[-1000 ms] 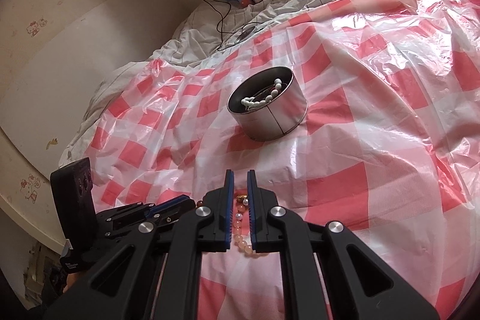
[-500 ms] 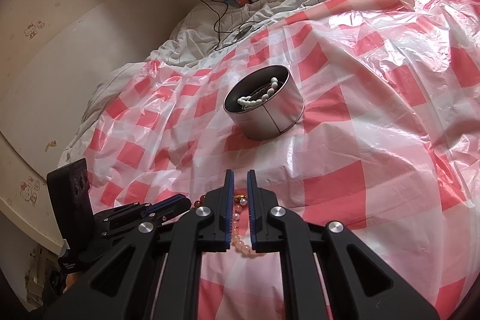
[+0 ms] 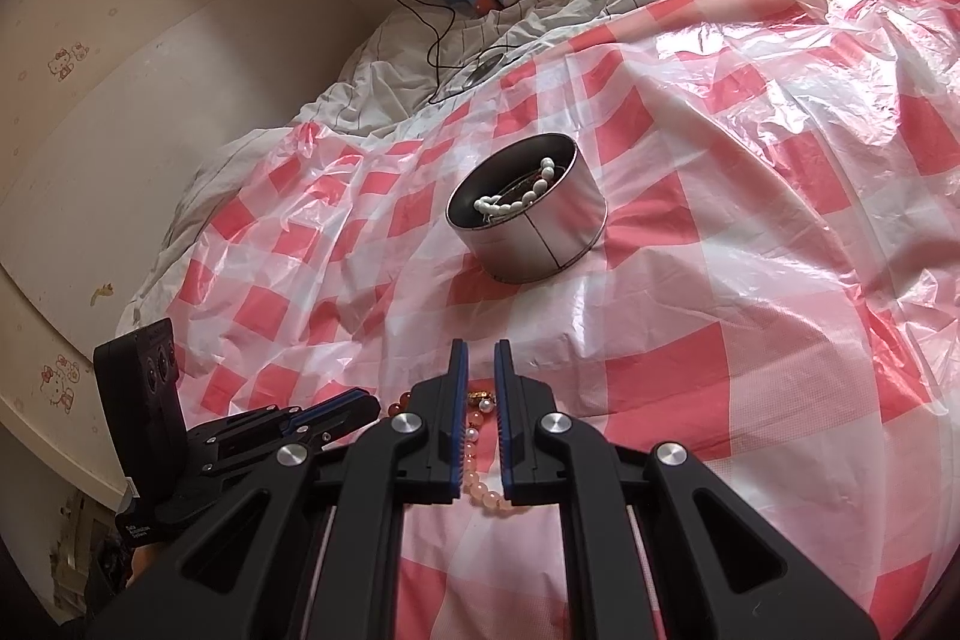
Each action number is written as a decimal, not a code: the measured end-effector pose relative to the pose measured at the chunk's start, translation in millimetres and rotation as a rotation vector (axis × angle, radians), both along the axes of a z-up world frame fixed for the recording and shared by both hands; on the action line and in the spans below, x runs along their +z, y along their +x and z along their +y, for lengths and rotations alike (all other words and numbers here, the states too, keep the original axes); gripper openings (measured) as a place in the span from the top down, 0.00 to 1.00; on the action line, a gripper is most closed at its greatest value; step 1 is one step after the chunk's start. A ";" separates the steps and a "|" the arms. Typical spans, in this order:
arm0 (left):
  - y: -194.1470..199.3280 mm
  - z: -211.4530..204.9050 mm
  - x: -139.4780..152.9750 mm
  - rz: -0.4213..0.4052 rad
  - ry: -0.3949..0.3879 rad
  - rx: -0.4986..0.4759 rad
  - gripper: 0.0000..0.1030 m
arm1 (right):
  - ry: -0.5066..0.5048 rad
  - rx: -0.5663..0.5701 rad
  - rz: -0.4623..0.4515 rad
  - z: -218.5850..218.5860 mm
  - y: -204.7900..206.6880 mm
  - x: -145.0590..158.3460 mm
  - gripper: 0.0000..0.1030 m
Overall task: Organize jewelry
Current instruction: 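Lower the right gripper onto the pink bead bracelet and close, then grasp and lift the amber bead bracelet with the left gripper while the right gripper holds the pink bracelet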
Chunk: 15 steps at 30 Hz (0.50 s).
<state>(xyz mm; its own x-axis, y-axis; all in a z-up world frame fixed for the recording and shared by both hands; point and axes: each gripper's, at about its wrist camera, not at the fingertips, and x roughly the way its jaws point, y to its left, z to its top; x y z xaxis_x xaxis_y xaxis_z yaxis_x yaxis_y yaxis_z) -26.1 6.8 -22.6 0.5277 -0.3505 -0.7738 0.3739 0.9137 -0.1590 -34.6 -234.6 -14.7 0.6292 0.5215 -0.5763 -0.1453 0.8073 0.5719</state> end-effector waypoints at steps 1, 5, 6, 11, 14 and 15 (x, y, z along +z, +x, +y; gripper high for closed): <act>-0.1 0.4 0.6 -0.001 -0.002 0.001 0.93 | -0.001 -0.001 0.000 -0.6 0.4 -0.5 0.91; 0.1 1.9 1.9 -0.004 -0.006 0.004 0.93 | 0.001 -0.002 0.001 -0.9 0.2 0.1 0.91; 0.0 2.3 1.6 -0.003 -0.007 0.005 0.93 | 0.003 -0.003 0.000 -1.9 0.8 0.0 0.91; 0.3 2.3 1.3 -0.002 -0.006 0.006 0.93 | 0.005 -0.003 -0.004 -3.9 1.2 0.5 0.91; 1.0 4.7 1.2 0.004 -0.020 0.010 0.93 | 0.007 -0.003 -0.005 -4.7 1.0 1.5 0.91; 1.2 5.6 1.3 0.006 -0.025 0.012 0.93 | 0.003 -0.004 -0.005 -4.5 0.9 1.6 0.91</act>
